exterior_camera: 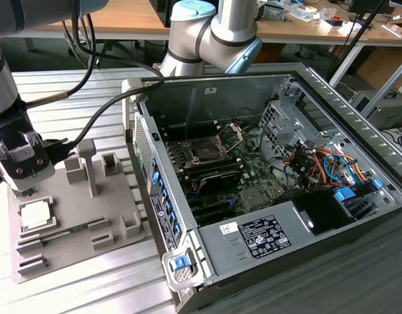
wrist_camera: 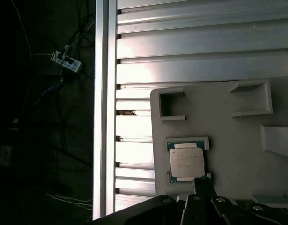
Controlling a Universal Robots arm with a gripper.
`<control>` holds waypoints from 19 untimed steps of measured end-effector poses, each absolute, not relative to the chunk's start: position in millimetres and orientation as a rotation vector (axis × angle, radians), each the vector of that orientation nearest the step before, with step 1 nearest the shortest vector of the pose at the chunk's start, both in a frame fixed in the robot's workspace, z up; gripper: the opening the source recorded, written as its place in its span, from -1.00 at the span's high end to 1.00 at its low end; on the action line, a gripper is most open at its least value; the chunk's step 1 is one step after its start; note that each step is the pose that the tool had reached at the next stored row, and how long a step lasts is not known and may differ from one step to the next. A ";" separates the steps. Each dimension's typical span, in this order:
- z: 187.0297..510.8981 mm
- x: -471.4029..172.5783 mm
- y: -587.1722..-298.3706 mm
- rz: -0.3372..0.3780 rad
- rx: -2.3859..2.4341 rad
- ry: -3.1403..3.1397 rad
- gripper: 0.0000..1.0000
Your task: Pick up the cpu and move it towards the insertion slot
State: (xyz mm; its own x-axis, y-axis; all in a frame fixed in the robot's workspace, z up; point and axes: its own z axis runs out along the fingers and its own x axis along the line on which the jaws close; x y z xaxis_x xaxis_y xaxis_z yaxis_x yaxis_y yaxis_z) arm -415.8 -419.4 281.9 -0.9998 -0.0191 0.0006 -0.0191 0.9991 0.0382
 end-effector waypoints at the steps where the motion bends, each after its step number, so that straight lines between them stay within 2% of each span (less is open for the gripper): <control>1: 280.9 -416.1 -419.6 -0.060 0.030 -3.140 0.79; 19: 263.7 -419.5 -421.0 -0.060 0.030 -3.140 0.79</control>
State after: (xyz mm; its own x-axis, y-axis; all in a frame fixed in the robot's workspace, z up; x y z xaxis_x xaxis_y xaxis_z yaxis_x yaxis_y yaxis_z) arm -419.5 -421.0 263.7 -0.9998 -0.0189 0.0005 -0.0189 0.9991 0.0382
